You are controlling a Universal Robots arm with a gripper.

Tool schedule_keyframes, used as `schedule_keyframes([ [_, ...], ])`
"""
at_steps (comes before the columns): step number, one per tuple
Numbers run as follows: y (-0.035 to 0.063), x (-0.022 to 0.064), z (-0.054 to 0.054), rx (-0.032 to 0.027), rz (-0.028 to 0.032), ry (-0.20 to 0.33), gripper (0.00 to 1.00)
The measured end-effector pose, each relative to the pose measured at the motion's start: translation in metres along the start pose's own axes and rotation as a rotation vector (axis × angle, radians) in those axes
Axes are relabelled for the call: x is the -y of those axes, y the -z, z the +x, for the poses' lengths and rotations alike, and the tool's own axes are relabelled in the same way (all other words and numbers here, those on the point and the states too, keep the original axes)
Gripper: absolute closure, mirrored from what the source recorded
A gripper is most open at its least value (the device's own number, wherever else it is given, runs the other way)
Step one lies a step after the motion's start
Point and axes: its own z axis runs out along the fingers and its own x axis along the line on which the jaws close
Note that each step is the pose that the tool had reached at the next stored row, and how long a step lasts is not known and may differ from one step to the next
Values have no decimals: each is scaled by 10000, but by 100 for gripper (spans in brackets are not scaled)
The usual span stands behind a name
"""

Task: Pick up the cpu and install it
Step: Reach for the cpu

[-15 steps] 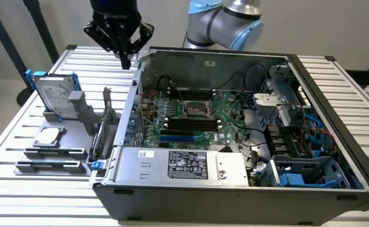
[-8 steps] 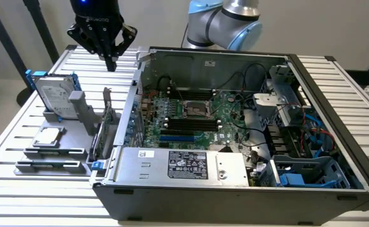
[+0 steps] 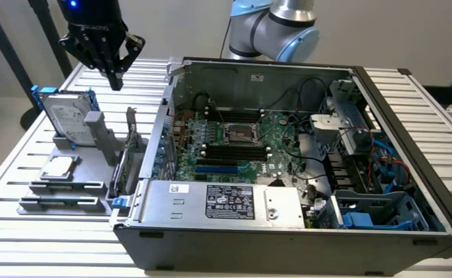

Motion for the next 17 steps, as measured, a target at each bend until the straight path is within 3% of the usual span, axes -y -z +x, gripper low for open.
schedule_keyframes([
  [17, -101, 57, 774, -26, 189, 1, 89],
])
